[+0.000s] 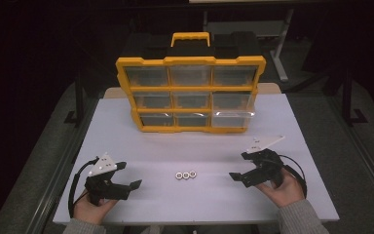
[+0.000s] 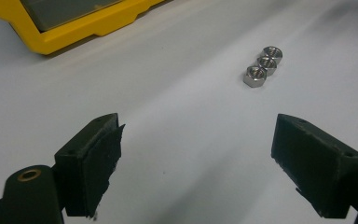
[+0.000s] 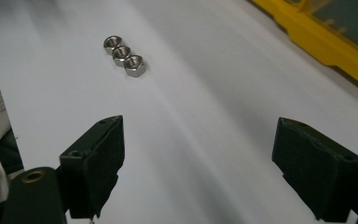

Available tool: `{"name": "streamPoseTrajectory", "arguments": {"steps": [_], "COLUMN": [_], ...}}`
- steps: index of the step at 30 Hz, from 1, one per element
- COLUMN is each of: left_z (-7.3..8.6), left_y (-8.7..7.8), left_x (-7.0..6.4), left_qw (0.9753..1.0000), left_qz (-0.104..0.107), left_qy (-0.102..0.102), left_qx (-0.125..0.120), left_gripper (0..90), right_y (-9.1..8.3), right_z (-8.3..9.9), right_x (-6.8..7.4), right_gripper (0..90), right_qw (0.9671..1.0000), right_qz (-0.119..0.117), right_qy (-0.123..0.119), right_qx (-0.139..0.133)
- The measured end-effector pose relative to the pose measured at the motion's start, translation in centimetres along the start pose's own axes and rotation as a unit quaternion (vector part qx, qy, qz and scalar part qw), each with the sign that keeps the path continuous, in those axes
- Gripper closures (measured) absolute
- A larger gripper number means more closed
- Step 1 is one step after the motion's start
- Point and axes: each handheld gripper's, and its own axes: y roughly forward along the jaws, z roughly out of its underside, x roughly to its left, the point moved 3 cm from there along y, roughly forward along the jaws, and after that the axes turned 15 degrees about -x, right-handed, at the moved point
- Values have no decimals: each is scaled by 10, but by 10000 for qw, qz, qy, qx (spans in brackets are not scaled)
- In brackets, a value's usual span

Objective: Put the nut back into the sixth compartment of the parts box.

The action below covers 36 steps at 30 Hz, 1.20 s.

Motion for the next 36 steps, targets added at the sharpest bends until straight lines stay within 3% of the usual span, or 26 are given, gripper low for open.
{"name": "streamPoseTrajectory", "arguments": {"steps": [10,19,24,36], "left_z": [1,2,2,2], "left_y": [1,2,2,2], "left_x": [0,0,1,0], "left_qw": [10000,10000,10000,10000], "left_qz": [6,10,-4,26], "left_qy": [-42,-39,-13,-26], "left_qx": [-27,-20,-6,-11], "left_gripper": [156,156,156,157], "right_y": [29,54,74,115], "right_z": [-19,-36,-39,-37], "right_x": [15,29,30,39], "right_gripper": [218,291,330,453], "right_qw": [9984,9948,9920,9861], "right_qz": [-420,-709,-835,-1093], "right_qy": [-150,-516,-690,-794], "right_qx": [336,515,647,962]}}
